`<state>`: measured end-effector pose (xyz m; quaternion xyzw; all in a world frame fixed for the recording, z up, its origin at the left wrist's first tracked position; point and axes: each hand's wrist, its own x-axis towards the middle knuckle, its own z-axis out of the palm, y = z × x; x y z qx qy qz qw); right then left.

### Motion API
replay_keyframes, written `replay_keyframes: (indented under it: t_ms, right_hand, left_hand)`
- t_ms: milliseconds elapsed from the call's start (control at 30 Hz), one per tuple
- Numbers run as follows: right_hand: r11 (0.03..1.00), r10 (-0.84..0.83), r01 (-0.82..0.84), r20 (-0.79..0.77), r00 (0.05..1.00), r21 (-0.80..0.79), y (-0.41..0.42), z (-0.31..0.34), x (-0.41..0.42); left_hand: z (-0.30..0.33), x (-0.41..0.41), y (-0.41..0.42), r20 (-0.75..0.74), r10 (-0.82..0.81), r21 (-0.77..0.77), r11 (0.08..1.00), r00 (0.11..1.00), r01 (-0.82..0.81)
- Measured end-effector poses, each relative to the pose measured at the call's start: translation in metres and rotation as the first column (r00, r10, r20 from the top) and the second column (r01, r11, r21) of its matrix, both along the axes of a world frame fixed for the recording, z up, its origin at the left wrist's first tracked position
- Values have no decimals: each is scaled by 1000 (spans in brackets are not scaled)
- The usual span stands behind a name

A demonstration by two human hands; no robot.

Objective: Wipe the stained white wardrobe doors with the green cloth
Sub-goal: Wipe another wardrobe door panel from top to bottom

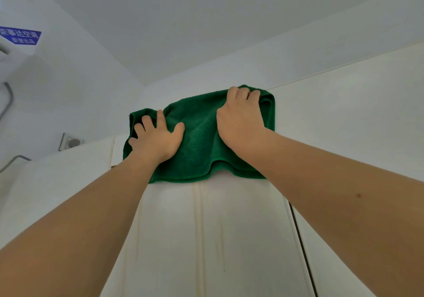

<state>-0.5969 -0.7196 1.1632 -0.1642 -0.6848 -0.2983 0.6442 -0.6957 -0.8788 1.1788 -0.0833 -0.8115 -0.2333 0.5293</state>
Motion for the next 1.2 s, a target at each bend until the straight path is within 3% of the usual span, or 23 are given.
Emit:
replay_keyframes:
  t_ms: [133,233,333,467,600,767,833,967,1200]
  right_hand:
    - [994,106,-103,-155,982,27,22,-6,-18]
    - [985,91,-66,-157,983,163,30,-7,-34]
    - [968,37,-7,-116,993,250,22,-5,-32]
    - [991,3,-6,25,1000,135,6,-4,-23]
    - [996,-82,76,121,989,52,-26,6,-15]
    - [965,258,-250,-106,960,81,-5,-3,-35]
    - [939,333,-305,-193,923,161,3,-10,-46]
    - [927,368,-354,-116,922,128,8,-5,-52]
    - [961,277,-277,0,961,2,-3,-16,-56]
  left_hand:
    - [-15,-16,13,-245,-35,123,990,969,67]
    - [-27,-27,22,-325,-109,184,967,939,176]
    - [-35,-32,21,-285,-139,128,975,948,182]
    - [-47,-26,21,-153,-129,147,977,980,152]
    - [-66,-9,15,-80,19,49,999,997,-15]
    - [-75,-14,-10,-260,61,-11,998,964,-66]
    - [-79,-25,-18,-306,3,-33,999,952,-14]
    - [-72,-44,-25,-271,-215,-34,976,938,214]
    - [-23,-72,-57,-200,-233,16,970,952,241]
